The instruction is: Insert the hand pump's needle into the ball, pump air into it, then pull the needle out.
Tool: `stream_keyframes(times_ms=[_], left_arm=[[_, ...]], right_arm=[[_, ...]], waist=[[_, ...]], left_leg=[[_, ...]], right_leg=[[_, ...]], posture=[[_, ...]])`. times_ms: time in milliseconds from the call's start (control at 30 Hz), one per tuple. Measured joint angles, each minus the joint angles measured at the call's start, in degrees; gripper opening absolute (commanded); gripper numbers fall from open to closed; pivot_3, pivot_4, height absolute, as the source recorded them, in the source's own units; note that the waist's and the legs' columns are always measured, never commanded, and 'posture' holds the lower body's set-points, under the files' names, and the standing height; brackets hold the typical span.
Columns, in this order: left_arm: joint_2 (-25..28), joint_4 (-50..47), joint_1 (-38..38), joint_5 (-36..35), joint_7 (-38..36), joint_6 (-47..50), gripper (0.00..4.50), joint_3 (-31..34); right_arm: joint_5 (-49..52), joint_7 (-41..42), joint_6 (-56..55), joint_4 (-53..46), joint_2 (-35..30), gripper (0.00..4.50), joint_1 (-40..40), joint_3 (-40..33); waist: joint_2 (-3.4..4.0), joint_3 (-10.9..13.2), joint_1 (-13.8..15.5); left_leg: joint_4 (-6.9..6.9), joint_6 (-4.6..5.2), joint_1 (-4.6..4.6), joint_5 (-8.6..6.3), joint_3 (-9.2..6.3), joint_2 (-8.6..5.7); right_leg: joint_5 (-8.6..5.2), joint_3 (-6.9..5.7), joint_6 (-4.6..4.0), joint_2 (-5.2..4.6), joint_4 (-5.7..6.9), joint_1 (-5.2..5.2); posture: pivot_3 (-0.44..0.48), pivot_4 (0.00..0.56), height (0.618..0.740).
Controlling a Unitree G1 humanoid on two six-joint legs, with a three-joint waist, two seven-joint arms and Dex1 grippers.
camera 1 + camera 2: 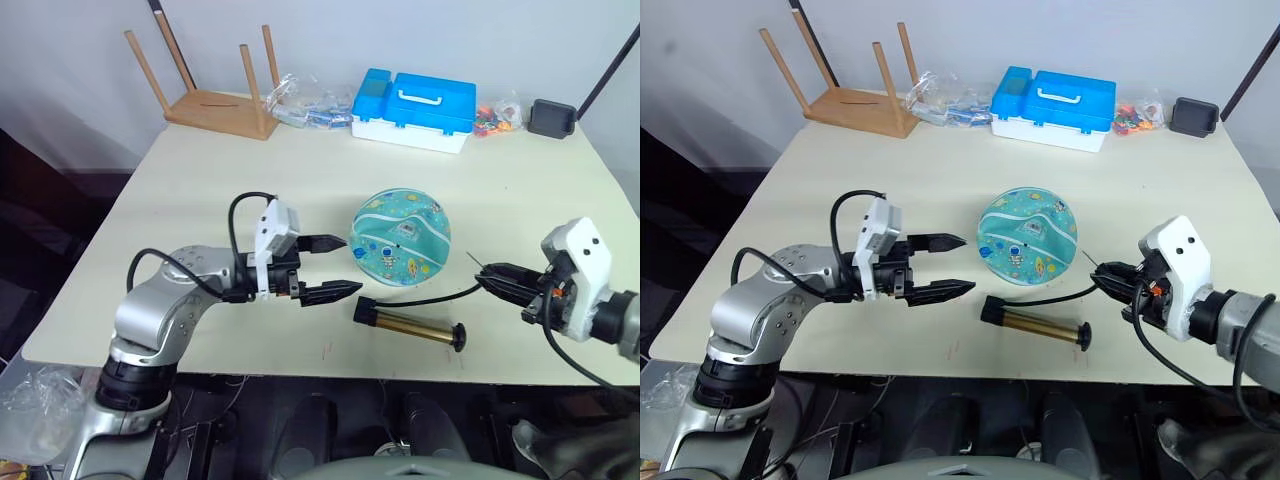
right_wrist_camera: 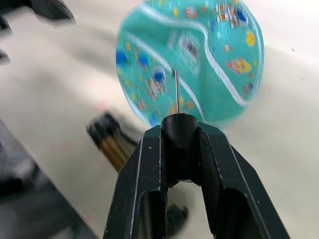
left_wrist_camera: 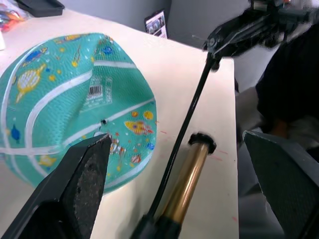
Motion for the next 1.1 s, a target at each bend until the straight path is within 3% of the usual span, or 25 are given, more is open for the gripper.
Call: stream_keyframes(times_ms=[33, 167, 400, 500, 567, 733, 867, 1100], left_arm=[[0.43, 0.10, 1.42, -0.14, -0.22, -1.39, 4.50, 1.41], [2.67, 0.17, 2.29, -0.11, -0.88, -4.42, 4.50, 3.96], [4.38, 0.33, 2.30, -0.15, -0.92, -5.22, 4.50, 4.11], [5.06, 0.36, 2.34, -0.15, -0.84, -5.19, 4.50, 4.34], [5.52, 0.27, 1.57, -0.07, -0.07, -5.10, 4.50, 3.91], [6.18, 0.03, 1.35, -0.03, 0.88, -4.76, 4.50, 3.67], [7.07, -0.06, 1.35, -0.15, 1.26, -3.76, 4.50, 3.52], [7.85, 0.10, -0.99, -0.56, 2.42, -0.80, 4.50, 3.11]], right_arm=[[0.03, 0.84, 3.16, -0.11, -6.43, 0.34, -2.86, 0.30], [2.61, 5.94, 8.11, 2.34, -21.16, 0.34, -15.17, 3.56], [1.29, 17.18, 9.50, 3.49, -30.27, 0.34, -32.14, 17.86], [-4.68, 21.43, 12.66, 2.32, -26.31, 0.34, -44.60, 26.27], [-14.26, 25.21, 18.13, 0.55, -16.66, 0.34, -59.69, 37.90], [-24.22, 28.01, 29.84, 1.10, -5.89, 0.34, -75.00, 54.11], [-28.97, 29.12, 34.13, 1.56, -2.57, 0.34, -80.84, 60.74], [-33.75, 30.48, 35.76, 1.65, -0.28, 0.34, -81.60, 65.61]], waist=[[0.15, 0.09, -0.12], [0.17, 0.09, 0.44], [0.19, 0.11, 0.17], [0.16, 0.10, 0.09], [0.21, 0.12, -0.42], [0.18, 0.12, -0.58], [0.16, 0.11, -0.53], [0.13, 0.09, -0.65]], left_leg=[[0.00, 0.00, 0.01, 0.00, 0.05, 0.04], [-0.06, -0.02, -0.04, 0.01, -0.08, 0.17], [-0.07, 0.20, -0.27, -0.16, 0.36, 0.18], [-0.12, 0.24, -0.32, -0.19, 0.52, 0.25], [-0.14, 0.25, -0.30, -0.19, 0.85, 0.28], [-0.14, 0.37, -0.44, -0.26, 1.15, 0.23], [-0.14, 0.50, -0.49, -0.34, 1.36, 0.19], [-0.11, 0.55, -0.49, -0.37, 1.44, 0.15]], right_leg=[[0.00, 0.02, -0.01, -0.02, 0.02, -0.04], [-0.01, -0.19, -0.04, 0.03, -0.07, -0.08], [0.03, -0.06, 0.00, -0.19, -0.44, -0.32], [0.15, -0.05, 0.15, -0.18, -0.76, -0.37], [0.41, 0.06, 0.25, -0.22, -0.89, -0.47], [0.49, 0.20, 0.35, -0.34, -0.84, -0.73], [0.53, 0.21, 0.40, -0.44, -0.86, -0.85], [0.70, 0.22, 0.68, -0.46, -0.84, -0.88]], posture=[[0.000, 0.150, 0.740], [0.000, 0.150, 0.740], [0.000, 0.150, 0.740], [0.000, 0.150, 0.740], [0.000, 0.150, 0.740], [0.000, 0.150, 0.740], [0.000, 0.150, 0.740], [0.000, 0.150, 0.740]])
